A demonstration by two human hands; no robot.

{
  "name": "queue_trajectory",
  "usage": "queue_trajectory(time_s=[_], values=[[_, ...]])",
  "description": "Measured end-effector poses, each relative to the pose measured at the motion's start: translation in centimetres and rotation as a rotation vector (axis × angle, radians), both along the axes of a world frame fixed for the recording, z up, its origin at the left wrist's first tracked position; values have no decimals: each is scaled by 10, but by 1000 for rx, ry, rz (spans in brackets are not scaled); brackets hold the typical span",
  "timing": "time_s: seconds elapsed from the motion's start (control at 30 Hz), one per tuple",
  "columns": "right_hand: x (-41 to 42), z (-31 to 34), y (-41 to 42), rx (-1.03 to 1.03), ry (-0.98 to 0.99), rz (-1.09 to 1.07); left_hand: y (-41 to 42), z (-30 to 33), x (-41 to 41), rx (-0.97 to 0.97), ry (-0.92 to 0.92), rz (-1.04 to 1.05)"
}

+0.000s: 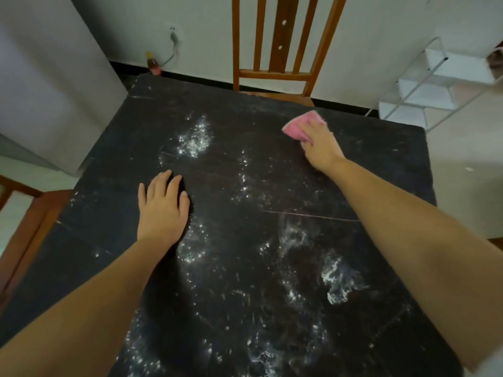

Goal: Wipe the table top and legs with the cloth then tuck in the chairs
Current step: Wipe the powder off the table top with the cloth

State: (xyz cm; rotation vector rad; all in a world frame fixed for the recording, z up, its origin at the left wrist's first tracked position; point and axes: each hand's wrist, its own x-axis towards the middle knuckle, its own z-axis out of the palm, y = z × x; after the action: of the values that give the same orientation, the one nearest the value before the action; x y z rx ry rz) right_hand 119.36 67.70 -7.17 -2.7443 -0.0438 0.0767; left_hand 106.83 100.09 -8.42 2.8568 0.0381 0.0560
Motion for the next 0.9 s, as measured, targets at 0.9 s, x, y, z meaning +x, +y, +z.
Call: queue_trajectory(time_s=[0.9], values=[[20,7,98,54,31,267,4,-4,3,25,14,-44]])
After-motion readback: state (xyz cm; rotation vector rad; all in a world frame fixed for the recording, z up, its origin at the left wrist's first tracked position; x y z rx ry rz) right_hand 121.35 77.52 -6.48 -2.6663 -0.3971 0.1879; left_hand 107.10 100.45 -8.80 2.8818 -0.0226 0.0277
